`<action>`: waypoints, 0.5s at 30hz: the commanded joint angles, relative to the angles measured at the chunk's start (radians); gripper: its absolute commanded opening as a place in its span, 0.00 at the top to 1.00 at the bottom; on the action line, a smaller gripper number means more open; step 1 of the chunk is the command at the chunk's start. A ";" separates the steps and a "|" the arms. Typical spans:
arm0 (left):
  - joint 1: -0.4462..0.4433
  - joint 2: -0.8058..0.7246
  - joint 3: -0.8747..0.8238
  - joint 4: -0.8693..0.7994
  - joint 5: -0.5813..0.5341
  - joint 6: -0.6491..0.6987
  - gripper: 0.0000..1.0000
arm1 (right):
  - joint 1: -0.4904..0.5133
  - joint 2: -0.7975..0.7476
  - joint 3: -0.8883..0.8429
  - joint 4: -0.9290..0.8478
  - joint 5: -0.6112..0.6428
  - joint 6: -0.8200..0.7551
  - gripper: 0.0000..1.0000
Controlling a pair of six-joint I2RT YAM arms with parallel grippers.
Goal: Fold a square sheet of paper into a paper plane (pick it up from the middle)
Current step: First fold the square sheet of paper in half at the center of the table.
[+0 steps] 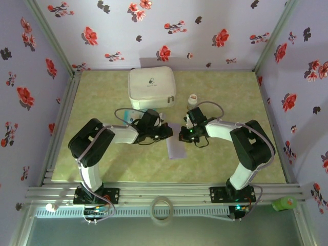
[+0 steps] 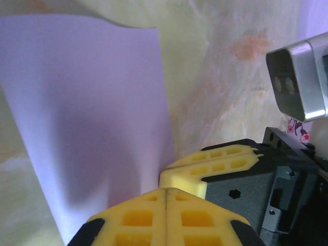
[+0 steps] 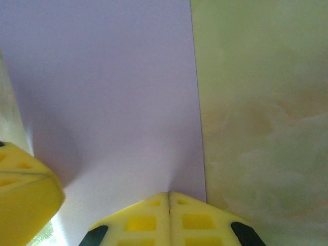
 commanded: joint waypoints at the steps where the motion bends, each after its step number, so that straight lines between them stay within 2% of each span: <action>1: 0.014 0.023 -0.038 0.086 0.024 -0.042 0.98 | -0.014 0.024 -0.026 -0.093 0.102 -0.009 1.00; 15: 0.018 0.000 -0.053 -0.032 -0.023 0.027 0.93 | -0.014 0.024 -0.036 -0.083 0.108 0.002 1.00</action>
